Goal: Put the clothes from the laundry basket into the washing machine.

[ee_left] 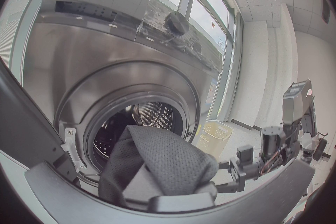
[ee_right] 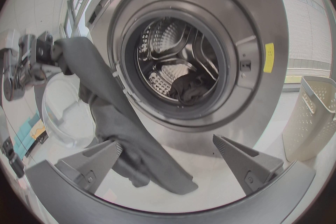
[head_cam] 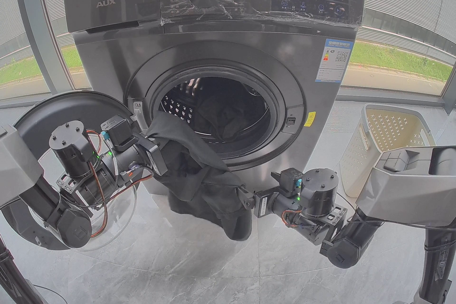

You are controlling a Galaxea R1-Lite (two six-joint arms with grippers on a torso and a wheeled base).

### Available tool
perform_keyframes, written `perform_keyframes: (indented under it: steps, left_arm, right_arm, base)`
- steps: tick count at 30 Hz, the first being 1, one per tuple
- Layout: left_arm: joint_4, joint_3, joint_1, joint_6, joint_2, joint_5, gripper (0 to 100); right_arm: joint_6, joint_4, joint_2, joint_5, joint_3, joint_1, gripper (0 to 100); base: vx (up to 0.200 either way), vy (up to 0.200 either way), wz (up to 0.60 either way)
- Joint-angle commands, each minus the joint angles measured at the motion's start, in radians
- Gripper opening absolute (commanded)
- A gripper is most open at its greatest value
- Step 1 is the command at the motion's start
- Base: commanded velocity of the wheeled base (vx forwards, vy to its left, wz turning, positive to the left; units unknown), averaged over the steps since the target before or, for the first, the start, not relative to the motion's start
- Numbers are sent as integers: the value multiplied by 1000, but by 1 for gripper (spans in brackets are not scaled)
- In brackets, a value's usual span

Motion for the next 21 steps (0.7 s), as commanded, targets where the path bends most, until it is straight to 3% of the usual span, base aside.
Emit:
perform_keyframes:
  steps: [1, 12, 21]
  left_arm:
    - [-1, -23, -15, -5, -25, 22, 0]
    - [-1, -34, -21, -5, -18, 55, 0]
    - [-1, -34, -24, -5, -8, 60, 0]
  right_arm:
    - [-3, 6, 42, 1, 45, -5, 100]
    - [-29, -8, 71, 33, 142, 14, 100]
    - [-34, -80, 61, 113, 33, 58, 100]
  base:
    - [0, 0, 0]
    - [0, 0, 0]
    - [0, 0, 0]
